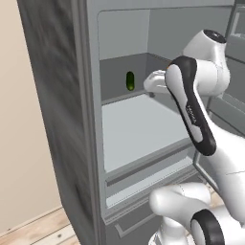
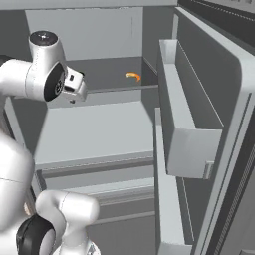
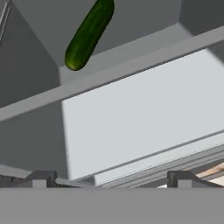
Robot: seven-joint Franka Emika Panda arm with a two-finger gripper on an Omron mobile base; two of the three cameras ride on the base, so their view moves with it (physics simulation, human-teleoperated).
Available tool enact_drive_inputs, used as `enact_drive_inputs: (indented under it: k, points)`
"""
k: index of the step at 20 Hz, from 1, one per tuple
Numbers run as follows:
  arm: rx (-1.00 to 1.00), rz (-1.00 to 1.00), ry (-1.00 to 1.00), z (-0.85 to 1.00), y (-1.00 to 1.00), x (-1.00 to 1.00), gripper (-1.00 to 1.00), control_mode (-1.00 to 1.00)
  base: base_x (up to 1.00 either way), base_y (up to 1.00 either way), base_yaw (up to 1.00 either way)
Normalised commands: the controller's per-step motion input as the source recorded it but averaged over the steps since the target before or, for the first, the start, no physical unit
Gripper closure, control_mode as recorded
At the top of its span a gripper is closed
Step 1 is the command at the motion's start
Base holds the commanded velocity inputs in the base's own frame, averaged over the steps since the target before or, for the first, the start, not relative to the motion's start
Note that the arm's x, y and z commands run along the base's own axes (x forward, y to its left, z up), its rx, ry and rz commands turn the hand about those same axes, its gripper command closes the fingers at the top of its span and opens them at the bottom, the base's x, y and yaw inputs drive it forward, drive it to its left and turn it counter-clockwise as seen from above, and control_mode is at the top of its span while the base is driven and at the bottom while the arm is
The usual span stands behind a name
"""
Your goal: Open the fridge, remove the banana, cucumber, and shrimp, and place them on any counter.
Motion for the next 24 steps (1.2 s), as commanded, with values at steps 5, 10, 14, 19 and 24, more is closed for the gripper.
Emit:
enact_drive_inputs:
  k: [5,10,14,19,24]
  points:
    - [0.0,0.0,0.03,0.05,0.26,0.55,-1.0,-1.0,0.0,0.0,0.0]
    - [0.0,0.0,0.12,0.02,0.0,0.41,-1.0,-1.0,0.0,0.0,0.0]
    - [0.0,-0.02,0.11,0.07,0.16,0.5,-1.0,-1.0,0.0,0.0,0.0]
    - [0.0,-0.04,0.01,0.12,0.28,0.35,-1.0,-1.0,0.0,0.0,0.0]
    - [0.0,-0.04,-0.02,0.0,0.14,0.41,-1.0,-1.0,0.0,0.0,0.0]
